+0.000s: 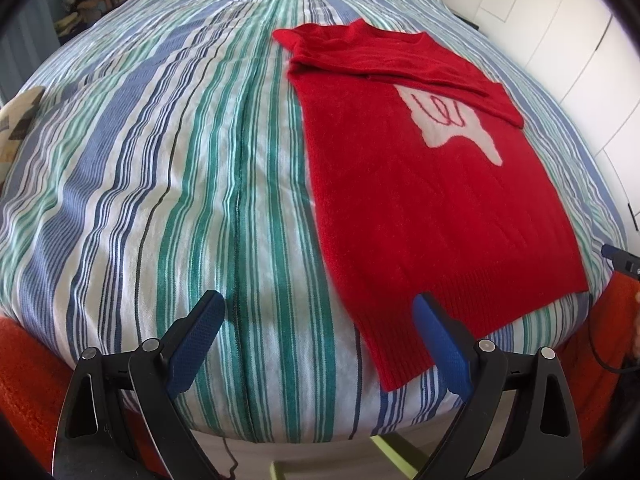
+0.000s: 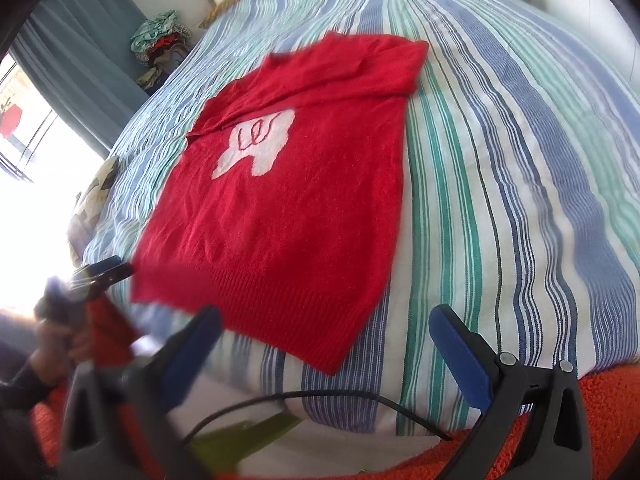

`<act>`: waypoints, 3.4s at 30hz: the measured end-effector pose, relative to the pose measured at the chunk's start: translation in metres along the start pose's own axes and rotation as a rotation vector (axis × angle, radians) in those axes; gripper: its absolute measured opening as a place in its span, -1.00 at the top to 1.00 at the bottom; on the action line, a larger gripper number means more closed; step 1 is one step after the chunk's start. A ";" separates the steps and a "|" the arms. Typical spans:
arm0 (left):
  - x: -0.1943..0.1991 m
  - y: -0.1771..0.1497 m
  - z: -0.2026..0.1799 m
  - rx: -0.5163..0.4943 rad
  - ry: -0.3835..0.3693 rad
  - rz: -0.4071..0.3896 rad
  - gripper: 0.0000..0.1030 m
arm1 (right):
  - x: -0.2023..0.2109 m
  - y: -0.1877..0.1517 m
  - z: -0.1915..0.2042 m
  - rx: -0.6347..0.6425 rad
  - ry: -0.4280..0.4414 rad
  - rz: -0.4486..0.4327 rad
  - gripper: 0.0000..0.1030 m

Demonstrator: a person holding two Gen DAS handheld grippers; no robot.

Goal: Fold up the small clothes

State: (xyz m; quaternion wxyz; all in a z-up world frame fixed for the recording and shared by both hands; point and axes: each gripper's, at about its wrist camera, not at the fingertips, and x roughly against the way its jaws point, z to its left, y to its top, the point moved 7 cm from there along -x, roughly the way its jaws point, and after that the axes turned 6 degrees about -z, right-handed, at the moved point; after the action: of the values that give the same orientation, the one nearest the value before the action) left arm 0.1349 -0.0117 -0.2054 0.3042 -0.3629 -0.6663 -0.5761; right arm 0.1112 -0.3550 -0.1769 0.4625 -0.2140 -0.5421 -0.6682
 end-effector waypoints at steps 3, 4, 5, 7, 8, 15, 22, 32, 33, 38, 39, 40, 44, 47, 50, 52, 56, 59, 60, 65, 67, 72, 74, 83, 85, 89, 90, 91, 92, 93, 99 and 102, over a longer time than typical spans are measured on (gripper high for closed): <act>0.001 -0.001 0.001 0.006 0.000 0.000 -0.86 | -0.001 0.000 0.001 0.009 -0.007 -0.003 -0.99; 0.001 -0.001 0.001 0.008 0.001 0.001 -0.86 | -0.001 0.000 0.002 0.010 -0.008 -0.002 -0.99; 0.001 -0.001 0.002 0.010 0.003 0.002 -0.86 | -0.001 0.000 0.001 0.010 -0.009 0.000 -0.99; 0.000 0.000 0.003 0.013 0.006 0.005 -0.86 | -0.003 -0.001 0.001 0.012 -0.008 0.001 -0.99; 0.000 0.000 0.003 0.015 0.006 0.007 -0.86 | -0.002 -0.001 0.001 0.012 -0.008 0.000 -0.99; 0.001 -0.010 0.002 0.069 -0.077 0.064 -0.86 | -0.001 -0.003 -0.001 -0.004 0.004 0.006 -0.99; -0.005 -0.015 -0.008 0.126 -0.208 0.114 -0.84 | -0.015 -0.011 0.002 -0.016 0.018 0.085 -0.98; -0.014 -0.028 -0.025 0.072 -0.225 0.180 0.35 | -0.044 -0.021 -0.002 -0.177 0.113 0.186 -0.25; -0.015 -0.030 -0.027 0.063 -0.224 0.194 0.58 | -0.046 -0.022 -0.003 -0.187 0.113 0.196 -0.12; -0.014 -0.030 -0.029 0.071 -0.209 0.204 0.93 | -0.053 -0.025 -0.008 -0.206 0.095 0.228 0.91; -0.011 -0.026 -0.028 0.091 -0.217 0.191 0.94 | -0.051 -0.024 -0.009 -0.208 0.093 0.217 0.91; -0.007 -0.020 -0.026 0.120 -0.235 0.175 0.94 | -0.048 -0.020 -0.008 -0.208 0.096 0.198 0.91; 0.006 0.032 -0.018 0.198 -0.300 0.057 0.95 | -0.028 0.006 -0.008 -0.222 0.131 0.080 0.91; 0.001 0.095 -0.016 0.198 -0.299 -0.045 0.95 | -0.020 0.049 -0.011 -0.212 0.139 -0.031 0.91; -0.018 0.165 -0.013 0.185 -0.279 -0.144 0.95 | -0.026 0.110 -0.018 -0.225 0.153 -0.137 0.91; -0.039 0.208 -0.011 0.186 -0.256 -0.172 0.95 | -0.040 0.154 -0.023 -0.229 0.158 -0.191 0.91; -0.093 0.271 -0.003 0.184 -0.181 -0.161 0.95 | -0.086 0.233 -0.038 -0.238 0.127 -0.219 0.91; -0.131 0.297 0.004 0.180 -0.133 -0.136 0.95 | -0.125 0.277 -0.052 -0.264 0.099 -0.213 0.91; -0.142 0.303 0.006 0.172 -0.116 -0.132 0.95 | -0.136 0.288 -0.057 -0.268 0.085 -0.215 0.91; -0.188 0.324 0.013 0.187 -0.068 -0.098 0.87 | -0.186 0.320 -0.083 -0.323 0.054 -0.216 0.91; -0.202 0.331 0.027 0.243 -0.024 -0.066 0.39 | -0.205 0.324 -0.091 -0.362 0.083 -0.201 0.88; -0.174 0.341 0.055 0.352 -0.017 -0.173 -0.35 | -0.198 0.333 -0.098 -0.396 0.106 -0.286 0.05; -0.160 0.335 0.051 0.316 -0.009 -0.190 -0.35 | -0.179 0.335 -0.098 -0.359 0.073 -0.337 -0.06; -0.137 0.218 -0.019 -0.036 0.043 -0.128 -0.90 | -0.135 0.244 -0.018 -0.082 0.254 -0.189 -0.08; -0.146 0.197 -0.015 -0.045 0.117 -0.038 -0.54 | -0.156 0.201 -0.026 -0.062 0.150 -0.064 -0.08; -0.096 0.169 -0.015 0.066 0.073 -0.075 -0.82 | -0.122 0.162 -0.033 -0.102 0.068 -0.131 -0.03; -0.082 0.161 -0.018 0.065 0.077 -0.104 -0.93 | -0.102 0.155 -0.026 -0.108 0.088 -0.187 -0.25; -0.069 0.154 -0.019 0.052 0.091 -0.130 -0.93 | -0.082 0.148 -0.018 -0.102 0.100 -0.245 -0.42; -0.060 0.147 -0.022 0.034 0.112 -0.138 -0.93 | -0.064 0.139 -0.010 -0.086 0.090 -0.296 -0.49; -0.054 0.140 -0.024 0.018 0.130 -0.136 -0.93 | -0.051 0.133 -0.006 -0.068 0.067 -0.338 -0.56; -0.034 0.114 -0.027 0.000 0.171 -0.132 -0.93 | -0.026 0.085 0.010 -0.054 -0.013 -0.374 -0.58; -0.030 0.111 -0.025 0.013 0.177 -0.131 -0.93 | -0.026 0.075 0.009 -0.048 -0.033 -0.355 -0.58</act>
State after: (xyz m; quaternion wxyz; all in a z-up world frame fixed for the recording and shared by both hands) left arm 0.2435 -0.0322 -0.1658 0.3258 -0.2643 -0.6630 -0.6200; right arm 0.1856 -0.3352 -0.1542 0.3232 -0.1369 -0.5629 -0.7483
